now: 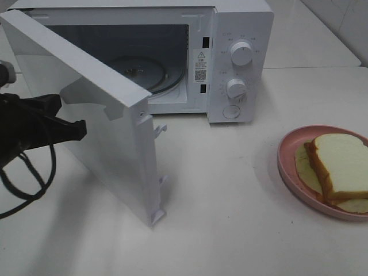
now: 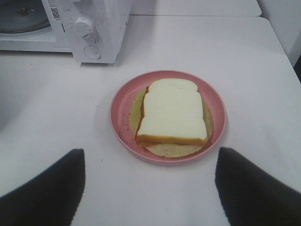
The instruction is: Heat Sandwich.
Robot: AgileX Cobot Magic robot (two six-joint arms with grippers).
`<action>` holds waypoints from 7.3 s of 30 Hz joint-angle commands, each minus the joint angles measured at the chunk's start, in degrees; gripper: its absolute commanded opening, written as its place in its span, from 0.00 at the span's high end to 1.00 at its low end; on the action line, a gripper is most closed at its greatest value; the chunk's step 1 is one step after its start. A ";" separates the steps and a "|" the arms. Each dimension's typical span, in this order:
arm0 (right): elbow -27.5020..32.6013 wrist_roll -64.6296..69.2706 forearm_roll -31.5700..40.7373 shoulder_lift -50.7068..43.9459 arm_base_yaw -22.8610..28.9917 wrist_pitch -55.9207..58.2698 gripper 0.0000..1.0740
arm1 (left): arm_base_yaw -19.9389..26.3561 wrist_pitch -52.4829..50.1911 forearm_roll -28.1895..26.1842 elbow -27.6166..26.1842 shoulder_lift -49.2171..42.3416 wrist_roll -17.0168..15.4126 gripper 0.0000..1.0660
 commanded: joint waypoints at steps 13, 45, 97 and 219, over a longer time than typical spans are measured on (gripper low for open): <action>0.17 0.06 -0.46 -1.66 -0.29 -0.97 0.30 | -9.91 -5.33 -16.16 -20.05 13.58 8.25 1.00; 0.17 0.11 -0.46 -1.66 -0.29 -0.97 0.30 | -9.80 -1.89 -20.34 -46.24 30.31 14.04 1.00; 0.17 0.11 -0.46 -1.66 -0.29 -0.97 0.30 | -2.86 23.09 95.68 -35.58 8.48 -75.57 1.00; 0.17 0.00 -0.46 -1.66 -0.29 -0.97 0.30 | 31.97 115.45 28.30 -7.62 -93.45 -13.98 0.37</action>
